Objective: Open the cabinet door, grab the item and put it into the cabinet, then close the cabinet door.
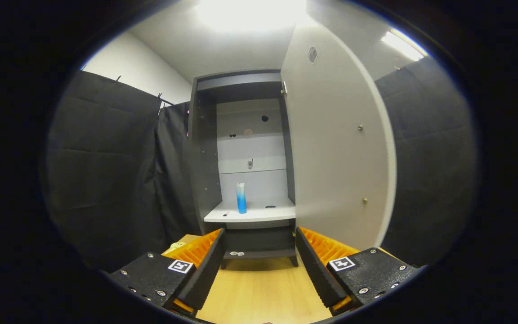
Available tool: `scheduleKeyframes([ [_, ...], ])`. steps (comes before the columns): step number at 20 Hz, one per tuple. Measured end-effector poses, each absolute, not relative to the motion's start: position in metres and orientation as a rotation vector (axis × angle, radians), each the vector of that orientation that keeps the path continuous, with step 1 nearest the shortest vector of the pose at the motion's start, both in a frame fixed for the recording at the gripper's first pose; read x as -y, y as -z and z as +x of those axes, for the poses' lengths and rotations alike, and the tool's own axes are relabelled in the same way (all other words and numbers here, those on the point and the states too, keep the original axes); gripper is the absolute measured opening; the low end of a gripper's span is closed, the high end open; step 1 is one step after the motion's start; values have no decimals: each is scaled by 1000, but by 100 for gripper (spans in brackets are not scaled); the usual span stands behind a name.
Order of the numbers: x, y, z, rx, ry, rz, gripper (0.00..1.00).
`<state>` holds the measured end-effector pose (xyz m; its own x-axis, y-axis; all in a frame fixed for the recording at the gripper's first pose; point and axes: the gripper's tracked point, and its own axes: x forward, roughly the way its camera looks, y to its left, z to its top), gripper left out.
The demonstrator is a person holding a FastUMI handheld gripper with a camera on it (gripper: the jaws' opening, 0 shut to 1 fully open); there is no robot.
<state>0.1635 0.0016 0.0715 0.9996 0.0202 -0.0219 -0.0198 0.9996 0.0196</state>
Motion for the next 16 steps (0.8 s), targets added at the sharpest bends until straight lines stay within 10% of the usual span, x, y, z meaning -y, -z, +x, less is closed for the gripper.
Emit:
scheduleKeyframes([
  [16,194,-106,109,24,302,99,94],
])
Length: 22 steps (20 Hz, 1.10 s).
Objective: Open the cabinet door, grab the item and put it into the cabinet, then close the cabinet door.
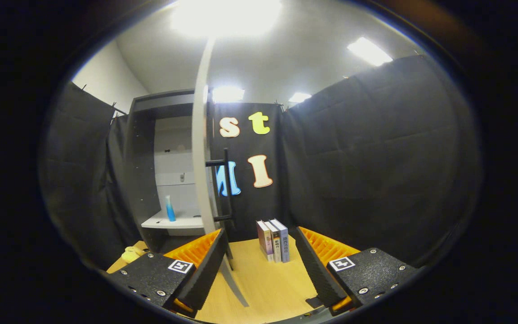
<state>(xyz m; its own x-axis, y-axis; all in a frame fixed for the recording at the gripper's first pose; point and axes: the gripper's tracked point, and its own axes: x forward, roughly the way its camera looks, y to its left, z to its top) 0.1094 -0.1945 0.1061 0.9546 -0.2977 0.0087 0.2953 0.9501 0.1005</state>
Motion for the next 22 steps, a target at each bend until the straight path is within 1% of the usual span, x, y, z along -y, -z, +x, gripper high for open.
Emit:
scheduleKeyframes([
  [3,222,-114,123,35,351,122,94],
  [9,242,-137,180,58,389,115,95],
  [13,237,-135,205,20,365,101,95],
  [14,240,-134,206,17,375,90,95],
  [15,240,-136,206,18,373,85,92],
  [22,221,-137,204,17,379,16,92],
])
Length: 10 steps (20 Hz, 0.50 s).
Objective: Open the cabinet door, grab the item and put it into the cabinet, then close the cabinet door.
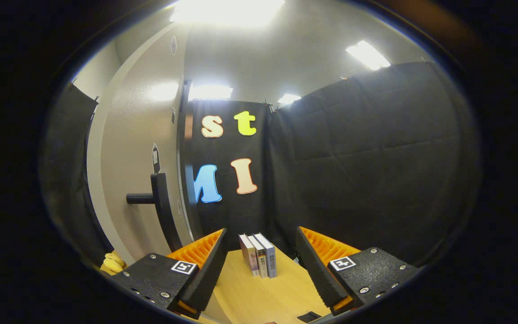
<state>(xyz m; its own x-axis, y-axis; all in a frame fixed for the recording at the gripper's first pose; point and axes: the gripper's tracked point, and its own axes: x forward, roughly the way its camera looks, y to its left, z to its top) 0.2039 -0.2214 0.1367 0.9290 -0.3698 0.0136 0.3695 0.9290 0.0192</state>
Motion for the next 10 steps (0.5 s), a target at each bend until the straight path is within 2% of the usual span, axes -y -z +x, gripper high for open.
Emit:
scheduleKeyframes([
  [10,134,-131,211,6,207,49,92],
])
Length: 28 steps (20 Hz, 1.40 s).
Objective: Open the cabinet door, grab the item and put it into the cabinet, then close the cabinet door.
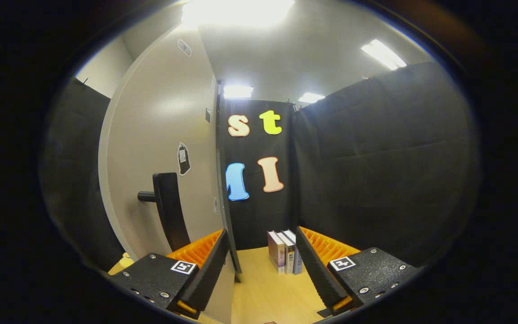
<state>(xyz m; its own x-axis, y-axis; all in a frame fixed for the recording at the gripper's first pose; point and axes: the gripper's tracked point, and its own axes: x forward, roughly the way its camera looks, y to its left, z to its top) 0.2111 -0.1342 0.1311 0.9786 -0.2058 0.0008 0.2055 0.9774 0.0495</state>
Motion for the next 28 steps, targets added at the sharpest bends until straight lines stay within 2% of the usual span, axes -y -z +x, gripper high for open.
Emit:
scheduleKeyframes([
  [28,-60,-112,305,-41,-153,113,94],
])
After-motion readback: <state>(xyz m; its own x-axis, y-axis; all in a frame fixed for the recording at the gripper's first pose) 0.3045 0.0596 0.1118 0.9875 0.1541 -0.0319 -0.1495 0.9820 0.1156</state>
